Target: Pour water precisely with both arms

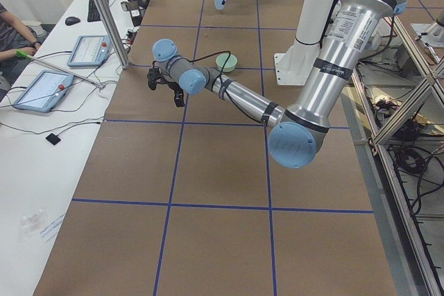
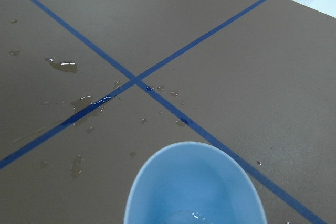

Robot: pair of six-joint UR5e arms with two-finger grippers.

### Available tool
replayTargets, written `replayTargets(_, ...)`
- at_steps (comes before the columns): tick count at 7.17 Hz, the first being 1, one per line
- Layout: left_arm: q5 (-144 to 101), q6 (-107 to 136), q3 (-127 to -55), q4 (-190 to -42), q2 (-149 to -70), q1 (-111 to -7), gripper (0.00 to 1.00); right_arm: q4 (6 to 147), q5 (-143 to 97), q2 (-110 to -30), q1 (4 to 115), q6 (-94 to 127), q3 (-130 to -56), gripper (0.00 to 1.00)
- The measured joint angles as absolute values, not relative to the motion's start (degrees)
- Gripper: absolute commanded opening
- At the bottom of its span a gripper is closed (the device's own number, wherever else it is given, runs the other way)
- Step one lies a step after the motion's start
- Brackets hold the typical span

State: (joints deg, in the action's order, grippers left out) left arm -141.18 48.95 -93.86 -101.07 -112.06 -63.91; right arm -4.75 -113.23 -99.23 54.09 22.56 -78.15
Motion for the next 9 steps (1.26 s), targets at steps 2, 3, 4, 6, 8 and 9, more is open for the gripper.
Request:
replayTargets(2, -141.1, 49.0, -93.8, -101.1, -112.1, -63.9, 0.99, -4.7, -113.2, -99.2, 53.4, 22.6, -77.5, 0.79)
replayTargets(3, -141.1, 49.0, -93.8, -101.1, -112.1, -63.9, 0.99, -4.7, -113.2, -99.2, 53.2, 22.4, -77.2, 0.88)
replayTargets(4, -141.1, 49.0, -93.8, -101.1, -112.1, -63.9, 0.99, -4.7, -113.1, -99.2, 53.1, 22.3, -76.8, 0.97)
replayTargets(6, -141.1, 49.0, -93.8, -101.1, -112.1, -63.9, 0.99, -4.7, -113.1, -99.2, 52.9, 22.1, -76.2, 0.98)
replayTargets(8, -141.1, 49.0, -93.8, -101.1, -112.1, -63.9, 0.99, -4.7, -113.1, -99.2, 52.9, 22.1, -76.0, 0.99)
replayTargets(9, -141.1, 49.0, -93.8, -101.1, -112.1, -63.9, 0.99, -4.8, -113.2, -99.3, 52.9, 22.3, -76.2, 0.99)
